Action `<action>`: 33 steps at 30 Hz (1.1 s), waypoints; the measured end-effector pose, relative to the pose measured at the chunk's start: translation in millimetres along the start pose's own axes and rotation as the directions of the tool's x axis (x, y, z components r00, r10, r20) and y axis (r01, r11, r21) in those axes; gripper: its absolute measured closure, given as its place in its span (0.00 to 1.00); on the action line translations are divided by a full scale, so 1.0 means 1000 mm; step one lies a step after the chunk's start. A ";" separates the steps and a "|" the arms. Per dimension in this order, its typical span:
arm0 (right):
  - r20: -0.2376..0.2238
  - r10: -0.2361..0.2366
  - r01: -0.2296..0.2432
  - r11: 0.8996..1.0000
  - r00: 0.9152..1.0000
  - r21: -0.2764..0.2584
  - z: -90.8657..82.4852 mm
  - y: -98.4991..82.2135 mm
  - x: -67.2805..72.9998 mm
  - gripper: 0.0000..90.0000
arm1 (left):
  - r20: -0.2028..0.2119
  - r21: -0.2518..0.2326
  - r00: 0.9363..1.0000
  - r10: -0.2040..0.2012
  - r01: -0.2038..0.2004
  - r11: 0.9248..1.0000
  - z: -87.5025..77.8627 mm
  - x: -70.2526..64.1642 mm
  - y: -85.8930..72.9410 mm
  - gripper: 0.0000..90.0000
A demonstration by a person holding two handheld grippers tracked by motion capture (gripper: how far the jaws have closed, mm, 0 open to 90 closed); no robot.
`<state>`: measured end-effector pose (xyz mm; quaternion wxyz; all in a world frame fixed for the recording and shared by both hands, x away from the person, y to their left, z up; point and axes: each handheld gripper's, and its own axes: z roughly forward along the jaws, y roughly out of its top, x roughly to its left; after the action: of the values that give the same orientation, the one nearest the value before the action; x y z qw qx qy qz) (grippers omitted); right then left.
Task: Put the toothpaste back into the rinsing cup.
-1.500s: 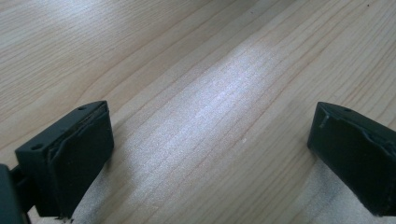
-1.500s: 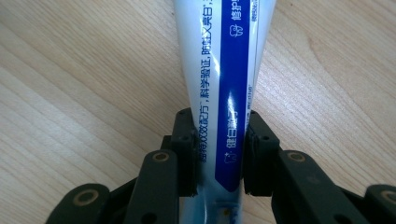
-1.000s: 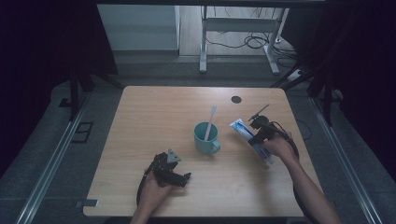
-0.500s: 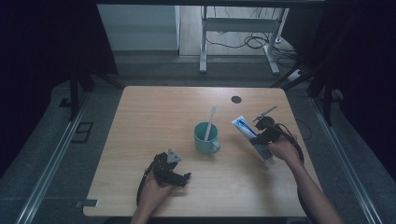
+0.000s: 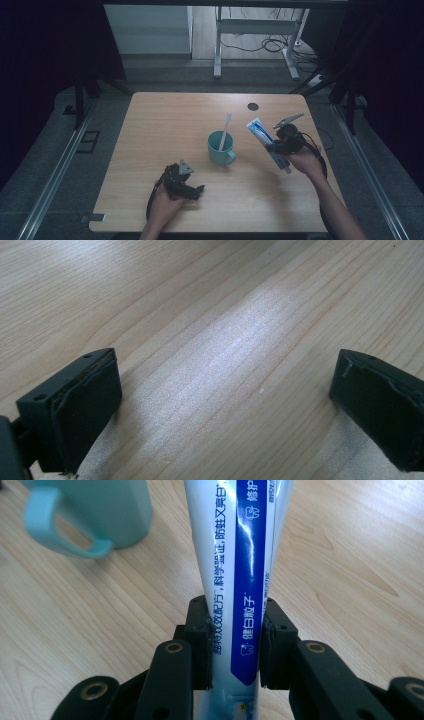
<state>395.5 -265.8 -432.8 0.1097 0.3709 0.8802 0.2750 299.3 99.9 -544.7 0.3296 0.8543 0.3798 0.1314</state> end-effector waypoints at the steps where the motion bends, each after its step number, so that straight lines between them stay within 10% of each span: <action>1: -0.002 0.002 -0.002 1.000 1.000 -0.009 -0.002 0.000 0.001 0.78 | 0.000 0.000 1.000 0.000 0.000 1.000 0.000 0.000 0.000 0.00; 33: -0.044 -0.099 0.082 0.953 0.994 -0.292 -0.032 0.023 0.037 0.78 | -0.001 -0.002 1.000 0.002 -0.002 1.000 0.000 0.000 0.000 0.00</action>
<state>370.3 -239.2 -393.0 0.1498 0.3020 0.8494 0.4060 299.6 99.9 -544.8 0.3302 0.8544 0.3788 0.1324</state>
